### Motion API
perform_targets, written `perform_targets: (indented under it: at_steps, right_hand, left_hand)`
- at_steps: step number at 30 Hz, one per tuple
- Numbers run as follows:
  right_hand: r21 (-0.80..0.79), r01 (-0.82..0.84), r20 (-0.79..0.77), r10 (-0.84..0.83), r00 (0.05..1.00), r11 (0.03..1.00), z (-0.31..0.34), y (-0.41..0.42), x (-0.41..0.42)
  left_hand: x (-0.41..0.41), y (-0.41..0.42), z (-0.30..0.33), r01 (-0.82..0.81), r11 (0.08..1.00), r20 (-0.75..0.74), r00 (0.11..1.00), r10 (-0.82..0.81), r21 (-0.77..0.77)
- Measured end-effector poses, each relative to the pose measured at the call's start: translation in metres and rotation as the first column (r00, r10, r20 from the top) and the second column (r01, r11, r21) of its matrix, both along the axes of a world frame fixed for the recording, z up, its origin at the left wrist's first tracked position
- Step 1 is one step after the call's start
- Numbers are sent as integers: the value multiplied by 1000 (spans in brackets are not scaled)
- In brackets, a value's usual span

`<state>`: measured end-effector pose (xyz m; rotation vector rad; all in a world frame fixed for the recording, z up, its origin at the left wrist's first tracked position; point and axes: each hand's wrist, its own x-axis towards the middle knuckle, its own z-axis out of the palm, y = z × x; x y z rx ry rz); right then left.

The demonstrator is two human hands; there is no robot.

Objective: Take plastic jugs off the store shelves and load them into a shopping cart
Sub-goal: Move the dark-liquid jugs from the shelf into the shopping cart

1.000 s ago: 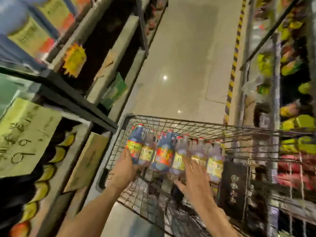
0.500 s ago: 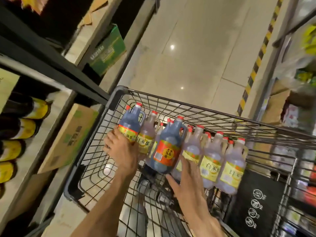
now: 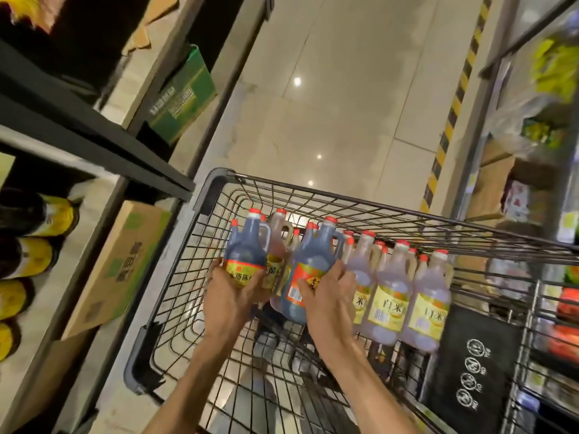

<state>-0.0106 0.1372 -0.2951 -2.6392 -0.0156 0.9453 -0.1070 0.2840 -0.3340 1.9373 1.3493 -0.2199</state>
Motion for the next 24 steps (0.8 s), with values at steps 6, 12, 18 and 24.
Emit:
perform_targets:
  at_steps: [6, 12, 18, 24]
  right_hand:
    - [19, 120, 35, -121, 992, 993, -2, 6, 1]
    - [10, 193, 22, -193, 981, 981, -8, 12, 1]
    - [56, 415, -137, -405, 904, 908, -32, 36, 9]
    - [169, 641, -329, -570, 753, 749, -42, 51, 7]
  left_hand:
    - [-12, 15, 19, 45, 988, 107, 994, -29, -147]
    - [-36, 11, 36, -50, 968, 168, 981, 93, -247]
    - [-51, 14, 32, -79, 955, 134, 983, 122, -285]
    - [-55, 22, 32, -70, 940, 136, 983, 121, -335]
